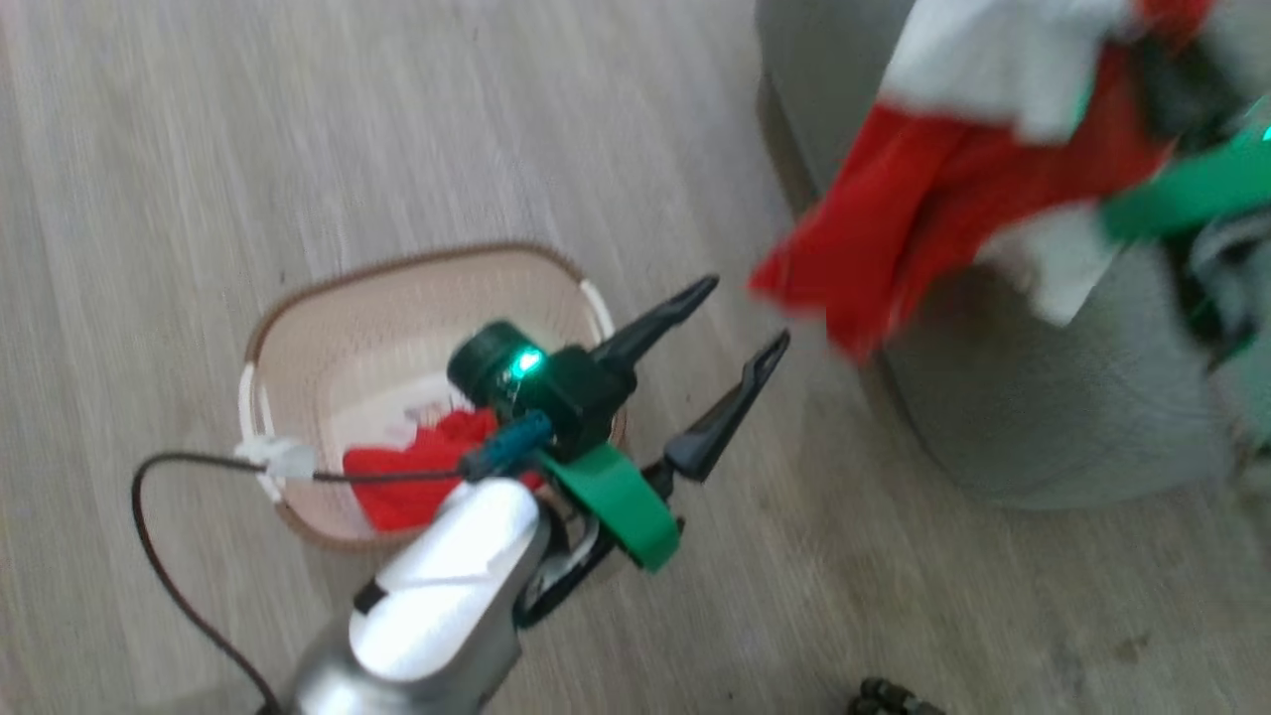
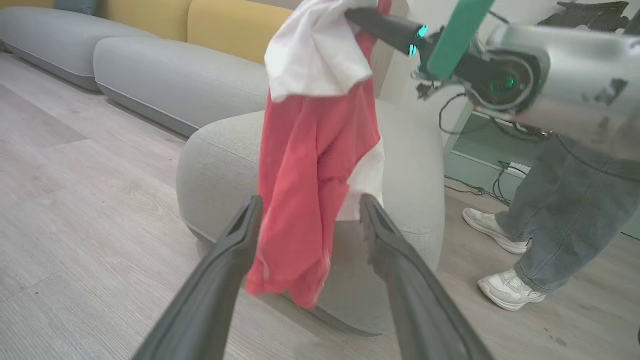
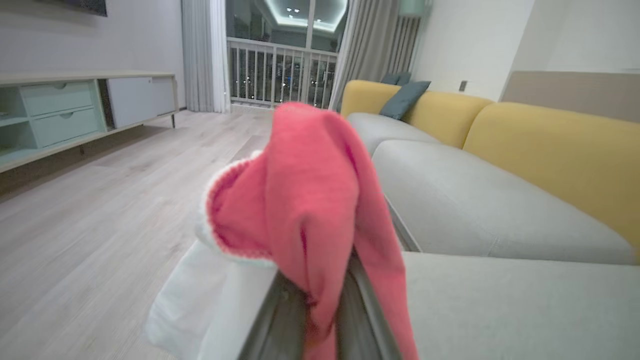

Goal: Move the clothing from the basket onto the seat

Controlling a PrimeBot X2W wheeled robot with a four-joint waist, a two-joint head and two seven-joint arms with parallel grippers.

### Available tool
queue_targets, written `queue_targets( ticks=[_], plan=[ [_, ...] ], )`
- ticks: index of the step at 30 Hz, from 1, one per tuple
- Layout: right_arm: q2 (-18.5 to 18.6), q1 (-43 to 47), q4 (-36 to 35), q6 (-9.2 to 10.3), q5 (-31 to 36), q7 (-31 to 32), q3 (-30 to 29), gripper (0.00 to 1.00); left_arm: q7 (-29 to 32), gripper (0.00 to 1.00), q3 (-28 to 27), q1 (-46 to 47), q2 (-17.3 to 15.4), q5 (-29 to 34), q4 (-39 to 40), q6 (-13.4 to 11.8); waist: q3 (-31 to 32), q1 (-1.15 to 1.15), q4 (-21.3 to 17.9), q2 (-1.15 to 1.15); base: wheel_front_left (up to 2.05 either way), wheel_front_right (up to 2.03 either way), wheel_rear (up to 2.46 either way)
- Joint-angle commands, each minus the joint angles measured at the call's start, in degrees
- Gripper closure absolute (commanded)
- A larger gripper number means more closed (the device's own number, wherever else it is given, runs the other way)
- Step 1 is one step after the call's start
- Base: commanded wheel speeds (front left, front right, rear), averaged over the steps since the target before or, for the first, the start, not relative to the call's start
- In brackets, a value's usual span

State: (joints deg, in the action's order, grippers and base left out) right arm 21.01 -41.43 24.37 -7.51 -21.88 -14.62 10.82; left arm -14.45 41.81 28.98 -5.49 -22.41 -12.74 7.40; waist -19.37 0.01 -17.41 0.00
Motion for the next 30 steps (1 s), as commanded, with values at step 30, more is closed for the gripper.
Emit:
queue_targets(
  ticks=[30],
  plan=[
    [16.32,-32.08,33.27,0.02,18.76,0.37,-42.97,0.87,-0.54,0.00,-6.54,6.16,-1.06,1.37,6.04,0.09,-27.55,-0.01,12.78,0.00,0.00,0.00,0.00]
  ],
)
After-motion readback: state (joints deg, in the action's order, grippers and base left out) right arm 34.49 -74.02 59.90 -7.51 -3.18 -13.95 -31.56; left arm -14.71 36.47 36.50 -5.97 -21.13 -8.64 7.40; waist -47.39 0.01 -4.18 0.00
